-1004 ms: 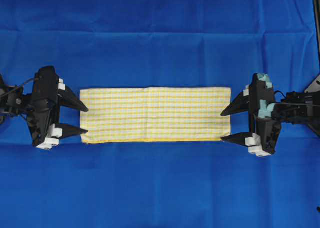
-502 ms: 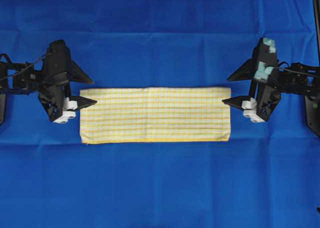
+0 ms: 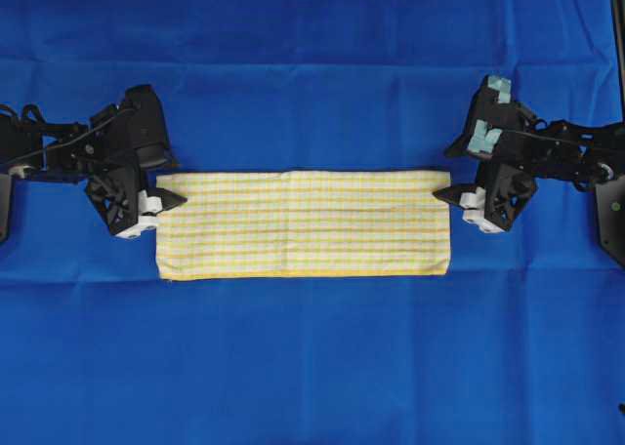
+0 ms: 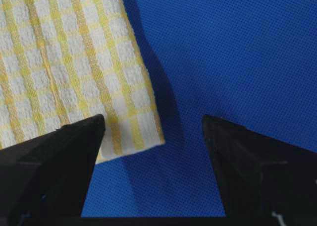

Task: Fold the yellow towel.
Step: 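Grasp the folded towel's left and right ends with both grippers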

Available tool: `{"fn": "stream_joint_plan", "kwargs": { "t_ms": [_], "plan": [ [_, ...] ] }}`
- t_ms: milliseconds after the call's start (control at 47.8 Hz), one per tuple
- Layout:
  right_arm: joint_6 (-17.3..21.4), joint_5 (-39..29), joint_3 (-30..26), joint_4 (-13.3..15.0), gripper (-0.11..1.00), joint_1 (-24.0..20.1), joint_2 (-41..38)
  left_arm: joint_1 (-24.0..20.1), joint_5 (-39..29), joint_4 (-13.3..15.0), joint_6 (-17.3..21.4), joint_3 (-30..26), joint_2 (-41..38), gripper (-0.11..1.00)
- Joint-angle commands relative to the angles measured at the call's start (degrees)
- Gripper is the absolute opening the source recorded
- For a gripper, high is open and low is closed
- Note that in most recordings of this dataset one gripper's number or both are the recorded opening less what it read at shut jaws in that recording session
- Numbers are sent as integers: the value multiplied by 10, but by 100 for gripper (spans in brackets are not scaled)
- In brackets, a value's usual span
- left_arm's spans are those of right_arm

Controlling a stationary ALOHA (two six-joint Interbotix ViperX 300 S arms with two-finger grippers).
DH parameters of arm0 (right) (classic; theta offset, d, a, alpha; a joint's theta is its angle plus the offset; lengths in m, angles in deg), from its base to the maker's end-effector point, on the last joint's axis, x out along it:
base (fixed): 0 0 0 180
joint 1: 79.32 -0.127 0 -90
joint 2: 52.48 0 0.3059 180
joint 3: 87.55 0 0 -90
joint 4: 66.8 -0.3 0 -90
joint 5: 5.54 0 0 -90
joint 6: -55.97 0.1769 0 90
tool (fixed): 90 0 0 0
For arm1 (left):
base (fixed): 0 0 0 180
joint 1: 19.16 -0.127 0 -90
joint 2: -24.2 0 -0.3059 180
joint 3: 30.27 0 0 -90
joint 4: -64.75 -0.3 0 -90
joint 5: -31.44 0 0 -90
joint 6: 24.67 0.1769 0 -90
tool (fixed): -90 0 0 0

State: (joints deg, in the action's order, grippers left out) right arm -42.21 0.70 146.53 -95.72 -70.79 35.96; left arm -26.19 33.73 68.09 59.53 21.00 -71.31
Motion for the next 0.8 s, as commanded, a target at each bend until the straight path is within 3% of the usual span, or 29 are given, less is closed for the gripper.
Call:
{"fn": "stream_joint_plan", "kwargs": {
  "t_ms": [0, 63, 126, 230, 314, 377, 586, 774],
  "plan": [
    [-4, 3, -9, 1, 75, 1, 3, -4, -11, -1, -3, -8, 1, 63],
    [-5, 3, -9, 3, 68, 1, 3, -5, -22, -1, -4, -8, 1, 60],
    [-8, 1, -9, 9, 52, 1, 3, -5, -37, -1, -4, -8, 2, 54],
    [-11, -2, -9, 16, 20, 1, 4, -5, -73, -1, -1, -12, 1, 31],
    [-13, -8, -9, 16, 3, 1, 4, -5, -92, -4, 0, -17, 1, 11],
    [-12, -11, -10, 17, 2, 1, 4, -6, -98, -4, 0, -19, 3, 3],
    [-9, -11, -10, 16, 2, 1, 12, -9, -110, -4, 0, -33, 23, 3],
    [-9, -37, -11, 16, 2, 2, 55, -9, -181, -8, 0, -71, 77, 3]
  ]
}}
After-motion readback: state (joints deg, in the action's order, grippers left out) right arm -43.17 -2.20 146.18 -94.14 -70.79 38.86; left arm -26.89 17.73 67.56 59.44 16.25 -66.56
